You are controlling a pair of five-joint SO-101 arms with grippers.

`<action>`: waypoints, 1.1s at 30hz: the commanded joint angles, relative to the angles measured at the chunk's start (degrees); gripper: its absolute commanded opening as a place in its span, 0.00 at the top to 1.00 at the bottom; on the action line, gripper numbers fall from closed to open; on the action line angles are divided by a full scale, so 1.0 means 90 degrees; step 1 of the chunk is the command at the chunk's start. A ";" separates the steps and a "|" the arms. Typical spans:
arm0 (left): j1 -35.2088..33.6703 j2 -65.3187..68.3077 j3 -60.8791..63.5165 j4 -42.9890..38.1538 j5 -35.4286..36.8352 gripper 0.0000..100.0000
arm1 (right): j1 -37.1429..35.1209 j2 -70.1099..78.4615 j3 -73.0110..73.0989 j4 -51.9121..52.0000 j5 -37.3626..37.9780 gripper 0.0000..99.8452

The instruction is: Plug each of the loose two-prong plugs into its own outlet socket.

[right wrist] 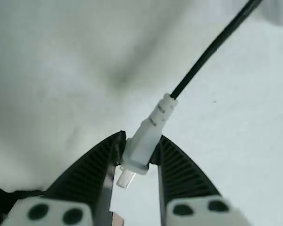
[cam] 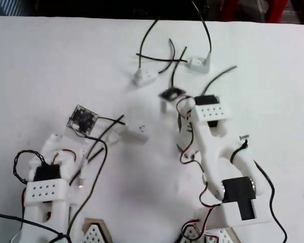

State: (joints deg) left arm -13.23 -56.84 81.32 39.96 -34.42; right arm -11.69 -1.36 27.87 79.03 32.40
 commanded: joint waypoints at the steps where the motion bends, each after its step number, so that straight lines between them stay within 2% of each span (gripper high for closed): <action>1: -0.0034 -0.0132 -0.0020 -0.0107 -0.0049 0.97 | 0.0063 -0.0327 0.0225 -0.0161 0.0215 0.98; 9: -0.0034 -0.0132 -0.0020 -0.0107 -0.0039 0.97 | 0.0034 -0.0327 0.0821 -0.0669 0.0117 0.89; 17: -0.0034 -0.0132 -0.0020 -0.0107 -0.0039 0.97 | -0.0005 -0.0327 0.0801 -0.1021 -0.0947 0.89; 24: -0.0034 -0.0132 -0.0020 -0.0107 -0.0039 0.97 | 0.0005 -0.0327 0.0811 -0.1070 -0.1455 0.89; 33: -0.0044 -0.0132 -0.0020 -0.0107 -0.0039 0.97 | 0.0054 -0.0317 0.0840 -0.1070 -0.1651 0.90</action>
State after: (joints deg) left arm -13.23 -56.84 81.32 39.96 -34.42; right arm -11.69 -1.45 35.60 69.54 18.07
